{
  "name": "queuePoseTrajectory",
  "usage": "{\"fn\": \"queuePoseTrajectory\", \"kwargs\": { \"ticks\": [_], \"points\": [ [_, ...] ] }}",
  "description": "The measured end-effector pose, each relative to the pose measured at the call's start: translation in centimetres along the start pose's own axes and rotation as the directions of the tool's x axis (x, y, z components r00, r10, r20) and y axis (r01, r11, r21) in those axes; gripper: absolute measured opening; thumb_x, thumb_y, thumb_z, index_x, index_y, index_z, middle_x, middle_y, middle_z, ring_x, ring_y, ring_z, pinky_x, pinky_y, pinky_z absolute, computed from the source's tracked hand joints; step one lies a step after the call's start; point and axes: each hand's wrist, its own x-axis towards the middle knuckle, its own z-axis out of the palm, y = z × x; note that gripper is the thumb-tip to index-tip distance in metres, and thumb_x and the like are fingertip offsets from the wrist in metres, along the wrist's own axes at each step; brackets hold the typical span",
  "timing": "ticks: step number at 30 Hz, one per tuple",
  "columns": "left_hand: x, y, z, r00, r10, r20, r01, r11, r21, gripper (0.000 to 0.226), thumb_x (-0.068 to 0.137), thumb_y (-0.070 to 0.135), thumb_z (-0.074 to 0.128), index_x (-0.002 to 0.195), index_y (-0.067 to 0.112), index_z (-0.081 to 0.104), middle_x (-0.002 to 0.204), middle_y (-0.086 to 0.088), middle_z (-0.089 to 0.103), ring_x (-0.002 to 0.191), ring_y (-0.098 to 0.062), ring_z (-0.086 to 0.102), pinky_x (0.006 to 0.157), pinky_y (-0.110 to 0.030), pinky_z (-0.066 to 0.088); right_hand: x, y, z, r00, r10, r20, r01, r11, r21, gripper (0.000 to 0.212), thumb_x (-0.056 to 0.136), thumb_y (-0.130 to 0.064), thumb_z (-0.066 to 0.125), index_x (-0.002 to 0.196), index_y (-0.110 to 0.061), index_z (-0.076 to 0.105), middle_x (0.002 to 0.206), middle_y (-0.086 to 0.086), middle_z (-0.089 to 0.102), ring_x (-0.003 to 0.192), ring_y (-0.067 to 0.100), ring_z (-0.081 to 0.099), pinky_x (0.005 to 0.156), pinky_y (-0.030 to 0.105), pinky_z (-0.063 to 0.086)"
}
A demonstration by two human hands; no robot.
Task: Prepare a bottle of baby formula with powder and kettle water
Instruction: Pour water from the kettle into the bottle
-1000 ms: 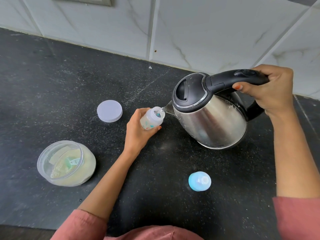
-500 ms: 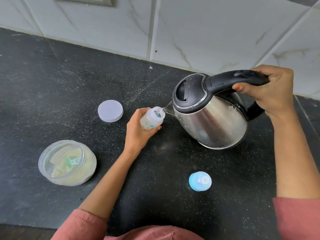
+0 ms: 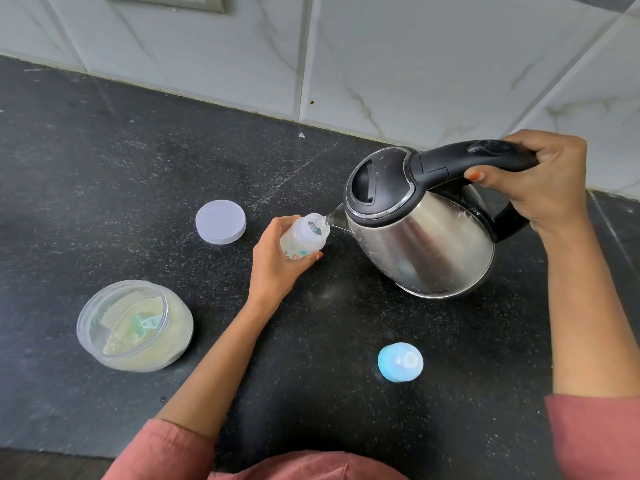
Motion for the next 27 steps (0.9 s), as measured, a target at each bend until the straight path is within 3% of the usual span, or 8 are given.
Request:
{"fn": "queuePoseTrajectory", "kwargs": {
  "ticks": [6, 9, 12, 19, 24, 27],
  "points": [
    [0.04, -0.02, 0.04, 1.0, -0.003, 0.005, 0.003, 1.0, 0.005, 0.06, 0.065, 0.014, 0.083, 0.115, 0.016, 0.051, 0.114, 0.012, 0.054, 0.109, -0.005, 0.047, 0.089, -0.011, 0.034, 0.06, -0.02, 0.04, 1.0, -0.018, 0.006, 0.018, 1.0, -0.021, 0.026, 0.051, -0.064, 0.075, 0.071, -0.05, 0.068, 0.065, -0.032, 0.065, 0.06, -0.009, 0.057, 0.056, 0.006, 0.04],
    [0.05, -0.01, 0.06, 1.0, -0.003, 0.006, 0.003, 1.0, 0.004, 0.06, 0.065, 0.014, 0.083, 0.115, 0.017, 0.051, 0.115, 0.013, 0.053, 0.109, -0.005, 0.047, 0.087, -0.004, 0.031, 0.06, -0.14, 0.0, 1.0, -0.024, 0.015, 0.025, 0.999, -0.022, 0.025, 0.052, -0.063, 0.075, 0.072, -0.049, 0.068, 0.066, -0.032, 0.065, 0.061, -0.009, 0.058, 0.057, 0.006, 0.041],
    [0.02, -0.07, 0.03, 1.0, -0.006, 0.004, 0.006, 1.0, 0.003, 0.059, 0.064, 0.014, 0.083, 0.114, 0.017, 0.051, 0.114, 0.012, 0.054, 0.109, -0.005, 0.047, 0.088, -0.008, 0.033, 0.06, -0.17, -0.06, 1.0, -0.021, 0.019, 0.021, 1.0, -0.019, 0.025, 0.052, -0.063, 0.075, 0.072, -0.049, 0.068, 0.067, -0.031, 0.065, 0.061, -0.008, 0.059, 0.057, 0.007, 0.041],
    [0.06, 0.06, 0.04, 1.0, -0.005, 0.005, 0.005, 1.0, -0.002, 0.059, 0.065, 0.014, 0.083, 0.114, 0.017, 0.051, 0.112, 0.014, 0.053, 0.108, -0.003, 0.046, 0.083, -0.002, 0.032, 0.01, -0.33, 0.05, 0.999, -0.033, 0.029, 0.034, 0.999, -0.021, 0.023, 0.053, -0.061, 0.075, 0.072, -0.051, 0.068, 0.067, -0.033, 0.065, 0.062, -0.01, 0.059, 0.057, 0.005, 0.041],
    [0.0, 0.04, 0.0, 1.0, 0.001, -0.002, -0.001, 1.0, -0.007, 0.058, 0.064, 0.014, 0.083, 0.113, 0.018, 0.051, 0.112, 0.013, 0.054, 0.108, -0.006, 0.048, 0.089, -0.014, 0.035, -0.03, -0.33, 0.05, 0.999, -0.041, 0.035, 0.042, 0.999, -0.026, 0.022, 0.054, -0.06, 0.075, 0.073, -0.051, 0.068, 0.068, -0.033, 0.065, 0.063, -0.01, 0.059, 0.058, 0.005, 0.041],
    [0.02, 0.11, 0.05, 1.0, -0.003, -0.005, 0.003, 1.0, -0.011, 0.058, 0.065, 0.014, 0.083, 0.113, 0.018, 0.051, 0.112, 0.013, 0.054, 0.108, -0.005, 0.048, 0.089, -0.014, 0.036, -0.08, -0.19, -0.17, 0.999, -0.036, 0.028, 0.037, 0.999, -0.022, 0.023, 0.053, -0.061, 0.075, 0.072, -0.051, 0.068, 0.066, -0.033, 0.065, 0.061, -0.01, 0.058, 0.056, 0.005, 0.04]
  ]
}}
